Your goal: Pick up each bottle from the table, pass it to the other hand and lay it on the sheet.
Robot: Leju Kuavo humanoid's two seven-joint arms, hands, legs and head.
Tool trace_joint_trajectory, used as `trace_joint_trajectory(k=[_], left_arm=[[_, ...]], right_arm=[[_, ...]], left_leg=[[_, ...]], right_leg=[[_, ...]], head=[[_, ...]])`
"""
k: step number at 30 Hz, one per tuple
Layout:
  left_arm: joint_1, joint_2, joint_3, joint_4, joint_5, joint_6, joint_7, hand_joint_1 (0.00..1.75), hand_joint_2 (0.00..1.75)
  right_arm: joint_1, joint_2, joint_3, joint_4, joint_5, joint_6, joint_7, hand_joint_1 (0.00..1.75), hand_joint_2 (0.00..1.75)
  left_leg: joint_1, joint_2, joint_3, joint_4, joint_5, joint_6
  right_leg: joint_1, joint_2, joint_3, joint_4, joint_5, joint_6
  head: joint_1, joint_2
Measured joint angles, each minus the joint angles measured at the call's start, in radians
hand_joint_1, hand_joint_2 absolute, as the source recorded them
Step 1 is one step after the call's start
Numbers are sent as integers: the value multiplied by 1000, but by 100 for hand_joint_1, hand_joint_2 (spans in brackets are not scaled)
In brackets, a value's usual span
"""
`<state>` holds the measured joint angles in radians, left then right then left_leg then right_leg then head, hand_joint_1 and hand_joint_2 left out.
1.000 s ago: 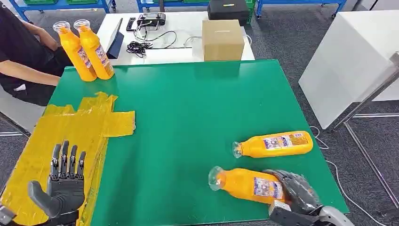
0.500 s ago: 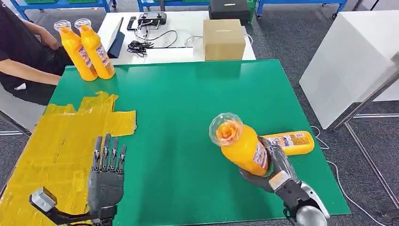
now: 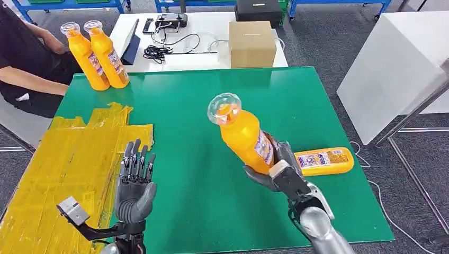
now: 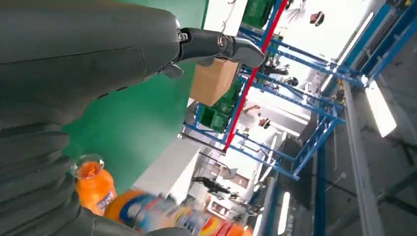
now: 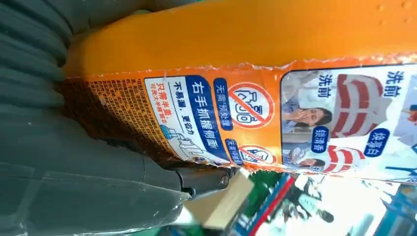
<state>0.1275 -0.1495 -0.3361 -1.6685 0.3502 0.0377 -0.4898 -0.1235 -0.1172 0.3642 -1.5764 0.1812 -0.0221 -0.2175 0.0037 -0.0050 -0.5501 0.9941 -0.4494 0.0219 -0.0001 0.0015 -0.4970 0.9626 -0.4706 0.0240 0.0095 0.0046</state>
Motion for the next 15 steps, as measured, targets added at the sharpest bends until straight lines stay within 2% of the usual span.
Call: trace_joint_trajectory(k=[4,9,15], left_arm=[[-23,-1,-20,25,-14,4,-4,0,175],[-33,-1,-31,38,-17,8,-5,0,175],[-44,-1,-31,42,-40,32,-13,0,175]], right_arm=[[-69,51,65,103,2,-13,20,175,175],[-107,85,106,164,8,-18,28,175,175],[-137,148,180,232,91,-87,60,175,175]], left_leg=[[0,-1,0,0,0,0],[0,-1,-3,0,0,0],[0,-1,-4,0,0,0]], right_leg=[[0,0,-1,0,0,0],[0,-1,-2,1,0,0],[0,-1,-4,1,0,0]], head=[[0,0],[0,0],[0,0]])
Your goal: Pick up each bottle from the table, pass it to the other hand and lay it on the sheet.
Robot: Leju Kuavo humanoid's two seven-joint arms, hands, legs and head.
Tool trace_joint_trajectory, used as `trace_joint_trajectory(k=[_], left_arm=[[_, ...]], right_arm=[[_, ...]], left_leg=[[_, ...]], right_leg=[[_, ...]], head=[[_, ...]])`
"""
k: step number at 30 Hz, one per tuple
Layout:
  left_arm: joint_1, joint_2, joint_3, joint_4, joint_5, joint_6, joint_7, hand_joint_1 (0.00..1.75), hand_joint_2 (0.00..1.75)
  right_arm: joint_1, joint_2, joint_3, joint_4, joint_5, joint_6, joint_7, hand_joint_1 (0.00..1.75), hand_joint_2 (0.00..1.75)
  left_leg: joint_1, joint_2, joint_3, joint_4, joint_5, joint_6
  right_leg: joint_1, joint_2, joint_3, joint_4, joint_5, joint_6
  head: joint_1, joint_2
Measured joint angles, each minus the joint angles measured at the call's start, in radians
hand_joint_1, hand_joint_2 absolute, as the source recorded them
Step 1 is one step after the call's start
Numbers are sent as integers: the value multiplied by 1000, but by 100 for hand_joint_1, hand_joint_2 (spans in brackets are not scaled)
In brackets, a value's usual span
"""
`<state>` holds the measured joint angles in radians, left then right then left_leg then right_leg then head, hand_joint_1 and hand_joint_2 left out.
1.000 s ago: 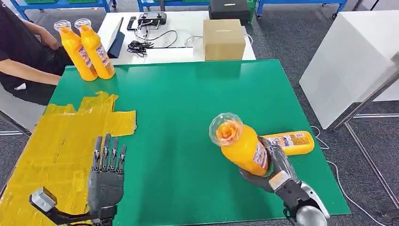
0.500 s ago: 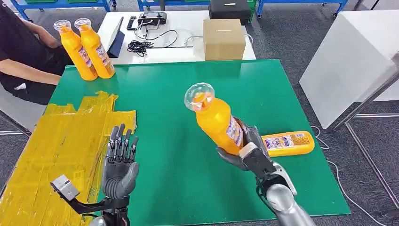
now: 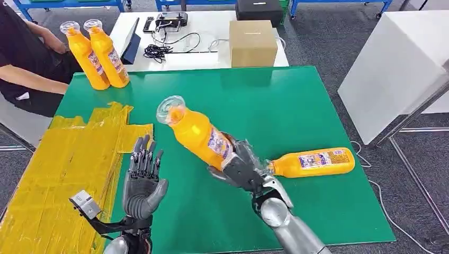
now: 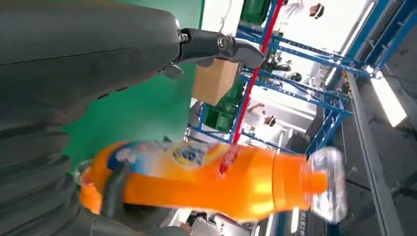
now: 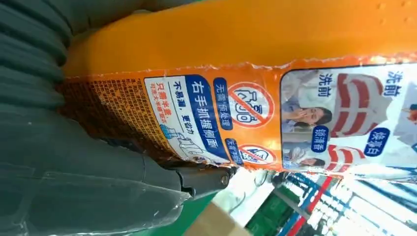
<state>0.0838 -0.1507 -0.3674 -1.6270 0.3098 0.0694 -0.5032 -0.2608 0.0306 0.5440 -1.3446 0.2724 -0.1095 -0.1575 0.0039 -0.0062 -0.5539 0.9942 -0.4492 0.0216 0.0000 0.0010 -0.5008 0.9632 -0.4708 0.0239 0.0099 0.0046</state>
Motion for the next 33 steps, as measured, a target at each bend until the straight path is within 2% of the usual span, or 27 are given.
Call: trace_joint_trajectory(k=[11,25,33], left_arm=[[6,0,35,0,74,-23,21,0,175],[40,0,95,-24,135,-92,40,0,175],[57,0,118,-39,126,-87,37,0,175]], right_arm=[[-28,74,129,57,182,-127,51,175,175],[-43,96,280,95,376,-152,153,175,175],[-51,102,328,111,388,-141,164,175,175]], left_leg=[[0,0,0,0,0,0],[0,0,-1,0,0,0],[0,0,-1,0,0,0]], right_leg=[[0,0,0,0,0,0],[0,0,0,0,0,0],[0,0,-1,0,0,0]], head=[[0,0],[0,0],[0,0]])
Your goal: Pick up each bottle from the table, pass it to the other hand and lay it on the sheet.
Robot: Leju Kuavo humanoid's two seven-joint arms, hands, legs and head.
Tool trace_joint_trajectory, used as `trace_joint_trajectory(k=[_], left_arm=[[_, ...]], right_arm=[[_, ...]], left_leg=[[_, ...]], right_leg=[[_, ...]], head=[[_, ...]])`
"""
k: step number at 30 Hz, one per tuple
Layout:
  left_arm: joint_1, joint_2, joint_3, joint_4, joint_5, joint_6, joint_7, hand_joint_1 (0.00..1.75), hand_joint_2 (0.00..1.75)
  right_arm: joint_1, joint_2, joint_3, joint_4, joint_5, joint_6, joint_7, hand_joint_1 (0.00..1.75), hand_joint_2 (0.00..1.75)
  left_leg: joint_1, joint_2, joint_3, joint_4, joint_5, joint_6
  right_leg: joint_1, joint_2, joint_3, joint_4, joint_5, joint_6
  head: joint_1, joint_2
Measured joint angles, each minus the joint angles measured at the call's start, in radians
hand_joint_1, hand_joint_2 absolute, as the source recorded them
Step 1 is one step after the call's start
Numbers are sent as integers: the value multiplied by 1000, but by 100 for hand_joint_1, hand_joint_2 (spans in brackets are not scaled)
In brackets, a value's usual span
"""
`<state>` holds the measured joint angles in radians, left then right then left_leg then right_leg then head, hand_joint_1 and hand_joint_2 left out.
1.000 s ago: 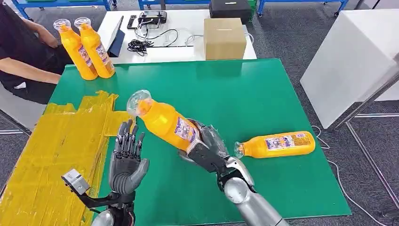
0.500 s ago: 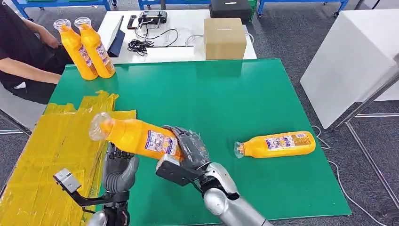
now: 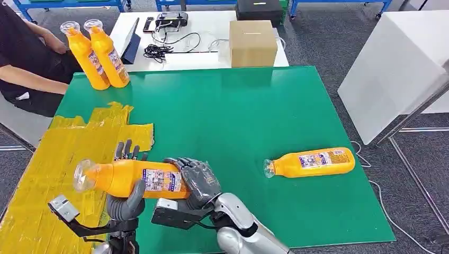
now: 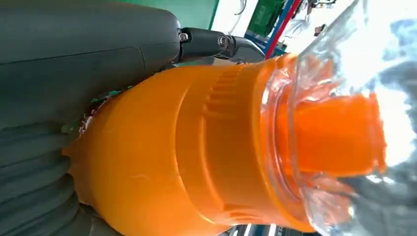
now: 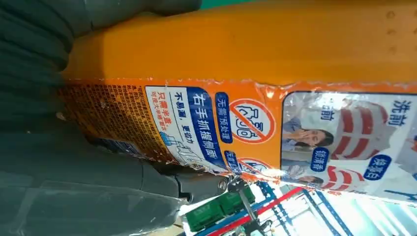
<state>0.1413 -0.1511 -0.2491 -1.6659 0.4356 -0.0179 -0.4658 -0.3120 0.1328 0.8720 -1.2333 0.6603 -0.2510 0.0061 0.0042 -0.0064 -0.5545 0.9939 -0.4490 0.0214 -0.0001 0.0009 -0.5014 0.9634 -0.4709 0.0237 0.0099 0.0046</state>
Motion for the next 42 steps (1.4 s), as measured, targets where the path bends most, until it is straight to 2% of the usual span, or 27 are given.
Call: trace_joint_trajectory(k=[17,21,22,23,42], left_arm=[[9,0,13,-2,0,0,0,0,175],[15,-5,21,-4,0,3,-2,0,175],[18,-8,25,-7,0,3,-2,140,175],[21,-11,29,-8,0,3,-2,175,175],[33,-23,50,-7,3,-18,-19,175,175]], right_arm=[[-14,3,16,15,0,0,1,175,175],[-18,3,28,15,-3,39,0,175,175],[-19,3,35,15,-8,48,-1,175,175],[-23,3,43,16,-15,58,-1,175,175],[-28,0,59,29,-57,53,11,175,175]], left_leg=[[0,0,0,0,0,0],[0,0,0,0,0,0],[0,0,0,0,0,0],[0,0,0,0,0,0],[0,1,0,0,0,0]], right_leg=[[0,0,0,0,0,0],[0,0,0,0,0,0],[0,0,0,0,0,0],[0,0,-1,0,0,0],[0,0,-1,0,0,0]], head=[[0,0],[0,0],[0,0],[0,0],[0,0]])
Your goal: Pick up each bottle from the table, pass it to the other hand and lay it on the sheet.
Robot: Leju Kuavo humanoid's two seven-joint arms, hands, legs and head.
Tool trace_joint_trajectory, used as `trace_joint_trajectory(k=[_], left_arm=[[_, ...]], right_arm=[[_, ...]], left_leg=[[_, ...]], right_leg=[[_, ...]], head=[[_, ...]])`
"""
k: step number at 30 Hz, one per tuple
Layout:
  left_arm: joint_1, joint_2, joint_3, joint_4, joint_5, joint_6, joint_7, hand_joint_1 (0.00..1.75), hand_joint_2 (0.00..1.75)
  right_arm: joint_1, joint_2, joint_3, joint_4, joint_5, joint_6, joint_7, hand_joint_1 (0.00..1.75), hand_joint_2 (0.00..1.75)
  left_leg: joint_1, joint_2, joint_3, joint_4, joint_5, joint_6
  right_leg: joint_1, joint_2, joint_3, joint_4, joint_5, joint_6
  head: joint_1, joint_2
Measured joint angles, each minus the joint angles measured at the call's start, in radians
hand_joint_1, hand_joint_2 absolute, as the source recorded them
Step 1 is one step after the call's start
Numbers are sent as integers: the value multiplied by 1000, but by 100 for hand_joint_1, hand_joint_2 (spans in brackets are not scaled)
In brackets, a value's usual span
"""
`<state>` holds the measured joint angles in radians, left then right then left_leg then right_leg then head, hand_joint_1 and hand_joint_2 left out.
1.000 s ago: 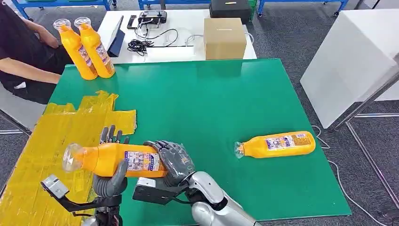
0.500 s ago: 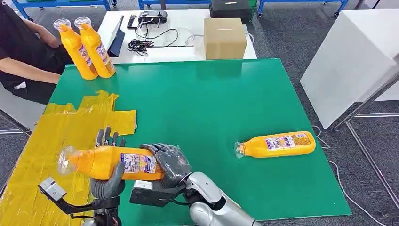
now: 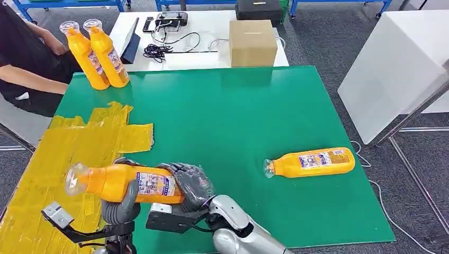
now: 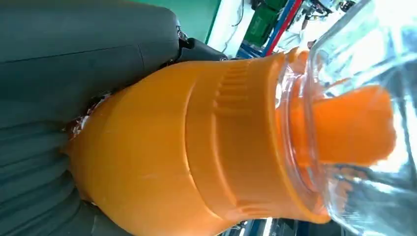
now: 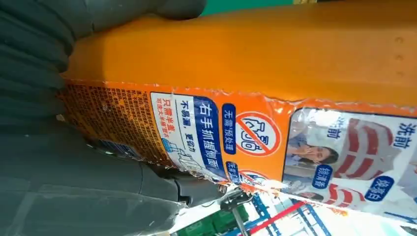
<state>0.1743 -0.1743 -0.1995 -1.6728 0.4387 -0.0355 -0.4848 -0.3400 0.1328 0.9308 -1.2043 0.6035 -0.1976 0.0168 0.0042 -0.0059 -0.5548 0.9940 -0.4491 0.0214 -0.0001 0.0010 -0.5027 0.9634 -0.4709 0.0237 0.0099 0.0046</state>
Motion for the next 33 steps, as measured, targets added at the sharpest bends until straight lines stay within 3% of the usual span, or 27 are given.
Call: trace_joint_trajectory(k=[3,4,5,6,9,13,16,18,21,26,29,33], left_arm=[[0,0,0,0,0,-1,0,175,175],[0,0,0,0,0,-1,0,175,175],[0,0,0,0,0,-2,0,175,175],[0,0,0,0,0,-2,-1,175,175],[-1,-3,1,0,-88,70,-44,175,175],[-4,-6,9,-21,-435,373,-152,175,175],[-8,6,25,-37,-764,615,-153,175,175],[-10,18,41,-45,-883,688,-135,175,175],[-11,17,86,-57,-1100,726,-141,175,175],[-35,-67,256,-103,-1562,734,-204,175,175],[-52,-76,329,-101,-1795,734,-125,175,175],[-56,-72,365,-89,-1847,734,-84,175,175]], right_arm=[[3,0,0,0,0,0,-1,175,175],[3,0,0,0,0,0,-1,52,175],[4,0,0,0,0,-1,-2,0,175],[5,0,-1,0,3,-7,-2,0,0],[25,-2,-10,-1,45,-67,-2,0,0],[113,-42,-74,-77,79,-186,-24,0,0],[200,-80,-154,-187,97,-228,-64,0,0],[244,-100,-201,-250,101,-228,-78,0,0],[286,-119,-255,-317,108,-228,-85,0,0],[316,-143,-314,-386,82,-207,-105,0,0],[317,-152,-332,-403,73,-191,-110,0,0],[317,-161,-346,-411,69,-184,-113,0,0]], left_leg=[[0,0,0,0,0,0],[0,0,0,0,0,0],[0,0,0,0,0,0],[0,0,0,0,0,0],[0,0,0,0,0,0],[0,-2,-1,0,0,0],[-1,-3,-2,0,0,0],[-1,-2,-2,0,0,0],[-1,-2,-2,0,0,0],[0,-2,-1,0,0,0],[0,-2,0,0,0,0],[0,-1,-1,0,0,0]], right_leg=[[0,0,0,0,0,0],[0,0,0,0,0,0],[0,0,0,0,0,0],[0,0,0,0,0,0],[0,0,0,0,0,0],[0,-1,-1,0,0,0],[-1,-2,-1,0,0,0],[-1,-1,-1,0,0,0],[-1,-1,-1,0,0,0],[-1,-1,-1,0,0,0],[-1,-1,0,0,0,0],[0,-1,-1,0,0,0]], head=[[0,0],[0,0],[0,0],[0,0],[0,0],[0,0],[0,0],[0,0],[0,0],[0,0],[0,0],[0,0]])
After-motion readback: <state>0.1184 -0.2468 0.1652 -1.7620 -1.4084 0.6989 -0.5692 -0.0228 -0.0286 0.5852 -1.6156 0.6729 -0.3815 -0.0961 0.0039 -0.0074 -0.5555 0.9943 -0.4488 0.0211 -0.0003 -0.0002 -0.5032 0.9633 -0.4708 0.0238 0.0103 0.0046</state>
